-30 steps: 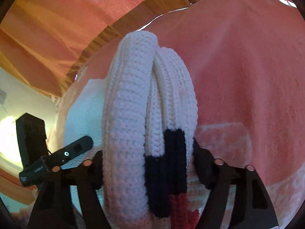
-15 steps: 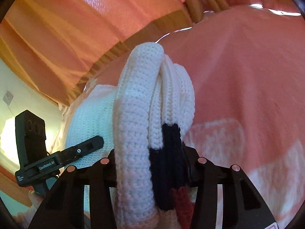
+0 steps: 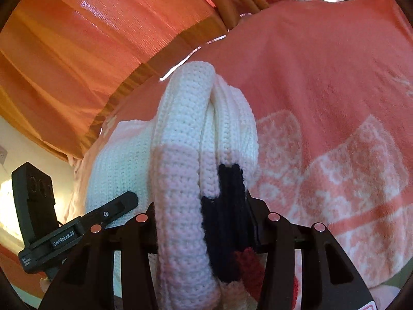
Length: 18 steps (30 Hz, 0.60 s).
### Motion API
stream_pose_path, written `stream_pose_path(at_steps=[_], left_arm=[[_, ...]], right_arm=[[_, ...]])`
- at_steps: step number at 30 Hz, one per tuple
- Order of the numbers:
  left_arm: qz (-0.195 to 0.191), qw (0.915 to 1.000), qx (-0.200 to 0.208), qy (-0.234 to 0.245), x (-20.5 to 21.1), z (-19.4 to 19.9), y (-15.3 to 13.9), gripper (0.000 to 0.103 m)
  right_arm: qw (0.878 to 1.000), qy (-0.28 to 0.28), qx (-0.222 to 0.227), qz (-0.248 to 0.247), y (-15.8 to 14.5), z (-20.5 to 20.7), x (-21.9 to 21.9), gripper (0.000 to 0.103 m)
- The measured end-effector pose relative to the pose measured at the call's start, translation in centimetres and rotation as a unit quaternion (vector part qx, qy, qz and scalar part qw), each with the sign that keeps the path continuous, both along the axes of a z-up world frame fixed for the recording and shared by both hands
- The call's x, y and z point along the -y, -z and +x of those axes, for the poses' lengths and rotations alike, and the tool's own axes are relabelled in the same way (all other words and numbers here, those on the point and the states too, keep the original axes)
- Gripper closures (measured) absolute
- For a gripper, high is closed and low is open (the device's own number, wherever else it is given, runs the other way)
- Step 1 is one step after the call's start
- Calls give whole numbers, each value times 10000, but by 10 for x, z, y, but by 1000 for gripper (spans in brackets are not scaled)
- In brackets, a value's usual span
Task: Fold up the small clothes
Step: 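Lift the folded sweater bundle with both grippers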
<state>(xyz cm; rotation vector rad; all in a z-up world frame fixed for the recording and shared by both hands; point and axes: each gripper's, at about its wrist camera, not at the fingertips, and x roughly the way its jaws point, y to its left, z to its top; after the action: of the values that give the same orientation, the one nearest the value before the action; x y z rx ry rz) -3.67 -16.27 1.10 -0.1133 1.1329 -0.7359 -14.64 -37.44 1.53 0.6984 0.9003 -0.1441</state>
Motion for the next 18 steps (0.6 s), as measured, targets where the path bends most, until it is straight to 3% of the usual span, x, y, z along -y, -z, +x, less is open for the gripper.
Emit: stream_pose_path(at_steps=[6, 11, 18], left_arm=[[-179, 9992, 328, 125, -5, -12, -32, 59], [-450, 9952, 837, 226, -14, -24, -70, 59], [-872, 9778, 1898, 136, -42, -34, -138, 59]], right_arm=[[9992, 10, 259, -315, -35, -11, -11, 58], [9955, 8, 718, -623, -82, -19, -25, 58], [9826, -197, 1572, -971, -145, -10, -51, 57]])
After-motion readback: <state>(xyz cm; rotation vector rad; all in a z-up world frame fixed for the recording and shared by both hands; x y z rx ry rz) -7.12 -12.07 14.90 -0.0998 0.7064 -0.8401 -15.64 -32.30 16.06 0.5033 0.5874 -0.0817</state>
